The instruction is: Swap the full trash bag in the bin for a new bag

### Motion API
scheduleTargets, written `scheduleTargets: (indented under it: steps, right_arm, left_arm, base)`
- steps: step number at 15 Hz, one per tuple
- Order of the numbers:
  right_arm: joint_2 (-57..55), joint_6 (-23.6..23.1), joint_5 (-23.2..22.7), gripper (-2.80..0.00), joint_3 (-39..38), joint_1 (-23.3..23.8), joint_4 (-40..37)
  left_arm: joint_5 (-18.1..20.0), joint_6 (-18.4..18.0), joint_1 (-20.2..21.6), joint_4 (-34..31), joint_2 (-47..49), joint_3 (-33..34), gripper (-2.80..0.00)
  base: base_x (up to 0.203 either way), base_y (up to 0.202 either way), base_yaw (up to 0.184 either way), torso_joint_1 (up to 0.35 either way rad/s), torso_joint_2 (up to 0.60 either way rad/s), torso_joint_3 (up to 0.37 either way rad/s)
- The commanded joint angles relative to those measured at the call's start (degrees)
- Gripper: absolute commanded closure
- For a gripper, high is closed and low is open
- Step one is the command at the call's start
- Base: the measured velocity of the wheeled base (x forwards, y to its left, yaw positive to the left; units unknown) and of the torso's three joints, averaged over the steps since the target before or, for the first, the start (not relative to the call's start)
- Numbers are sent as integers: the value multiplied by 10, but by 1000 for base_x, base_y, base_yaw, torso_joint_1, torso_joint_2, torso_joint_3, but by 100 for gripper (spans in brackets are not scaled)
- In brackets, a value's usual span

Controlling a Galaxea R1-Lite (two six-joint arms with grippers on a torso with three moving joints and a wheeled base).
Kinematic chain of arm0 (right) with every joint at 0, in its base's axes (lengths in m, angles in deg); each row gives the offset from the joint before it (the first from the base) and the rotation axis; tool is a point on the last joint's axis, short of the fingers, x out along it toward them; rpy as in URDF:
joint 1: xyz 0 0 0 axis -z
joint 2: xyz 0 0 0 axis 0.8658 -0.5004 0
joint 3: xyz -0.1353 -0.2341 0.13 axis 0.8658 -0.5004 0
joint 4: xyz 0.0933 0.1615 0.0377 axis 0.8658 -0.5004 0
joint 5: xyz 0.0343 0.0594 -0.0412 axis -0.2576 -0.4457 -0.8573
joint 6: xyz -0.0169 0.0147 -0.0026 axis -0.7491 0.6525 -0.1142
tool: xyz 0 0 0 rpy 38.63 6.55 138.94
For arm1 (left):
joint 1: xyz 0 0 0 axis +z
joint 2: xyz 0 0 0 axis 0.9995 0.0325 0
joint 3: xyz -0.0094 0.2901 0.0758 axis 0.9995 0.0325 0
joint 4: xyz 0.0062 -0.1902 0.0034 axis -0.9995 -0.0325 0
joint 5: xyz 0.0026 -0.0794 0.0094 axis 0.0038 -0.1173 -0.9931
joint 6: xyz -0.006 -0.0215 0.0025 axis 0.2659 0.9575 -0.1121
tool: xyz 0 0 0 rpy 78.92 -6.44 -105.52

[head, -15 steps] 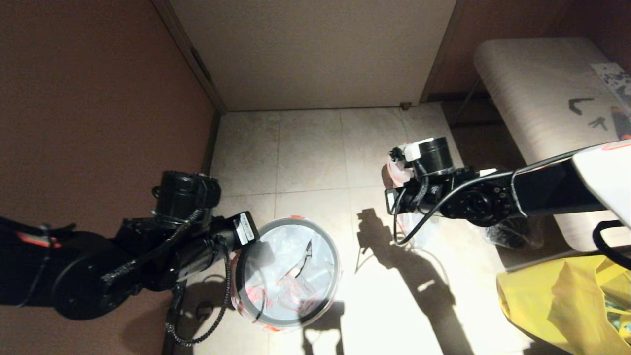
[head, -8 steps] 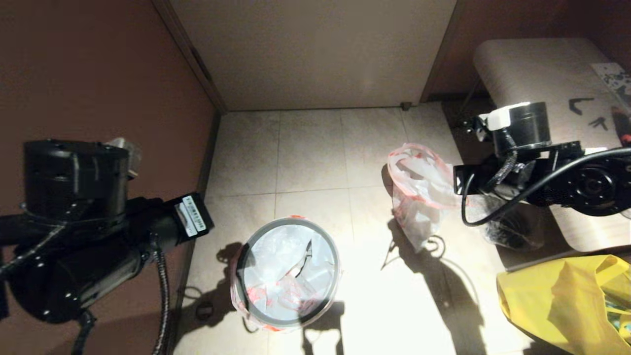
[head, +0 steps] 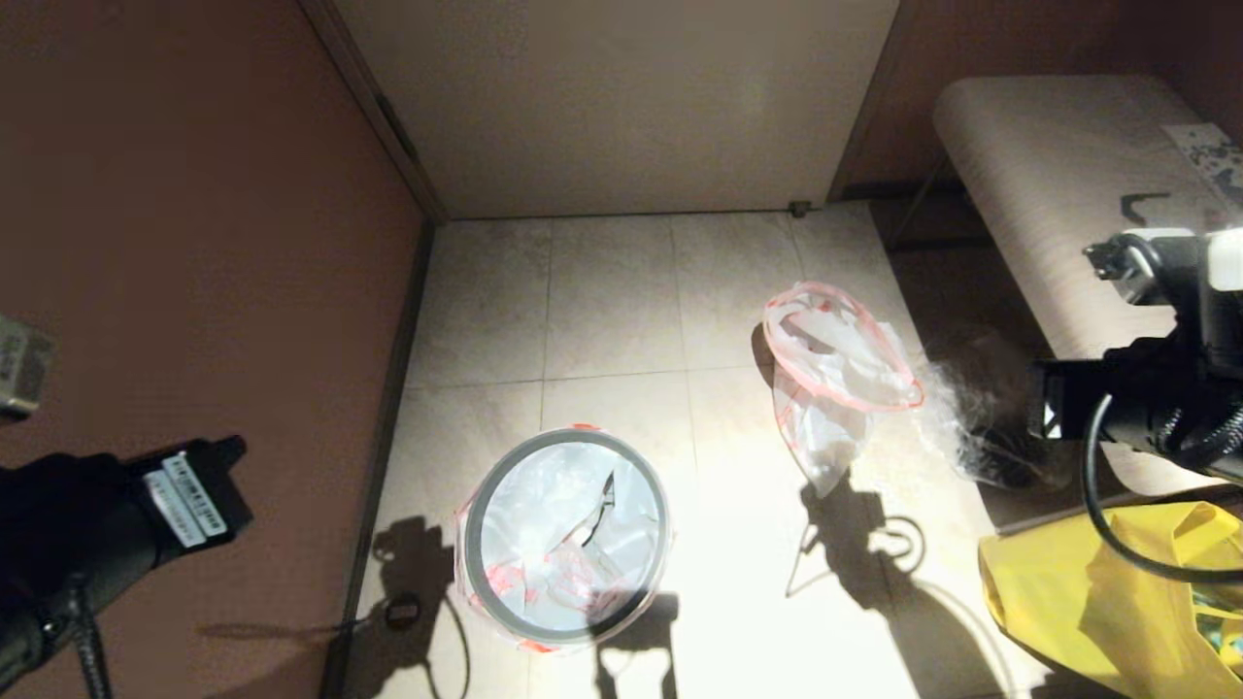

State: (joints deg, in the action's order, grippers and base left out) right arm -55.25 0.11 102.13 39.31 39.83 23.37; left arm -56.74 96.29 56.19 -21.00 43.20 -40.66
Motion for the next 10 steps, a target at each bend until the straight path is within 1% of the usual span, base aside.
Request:
scheduleTargets:
  steps: [1,5,6,8,10]
  right_arm:
    - [66,3,1,0,-38,-1,0]
    - [154,6,2,0,-120,2,-2]
    - [179,6,2,0,-134,6,-5]
    - [240,6,2,0,-166,19,-21]
    - [297,7,2,0,-198,33,-34]
  left_arm:
    - [-2,-9,17,5,-66,31,0]
    - [-2,-19,70,5,-145,59,0]
    - [-2,-23,95,5,-161,55,0]
    - [1,-36,156,4,-223,50,0]
    - [1,-41,205,-4,-281,59,0]
  base:
    - [0,0,0,0,0,0]
    - [0,0,0,0,0,0]
    - [0,0,0,0,0,0]
    - [0,0,0,0,0,0]
    - [0,0,0,0,0,0]
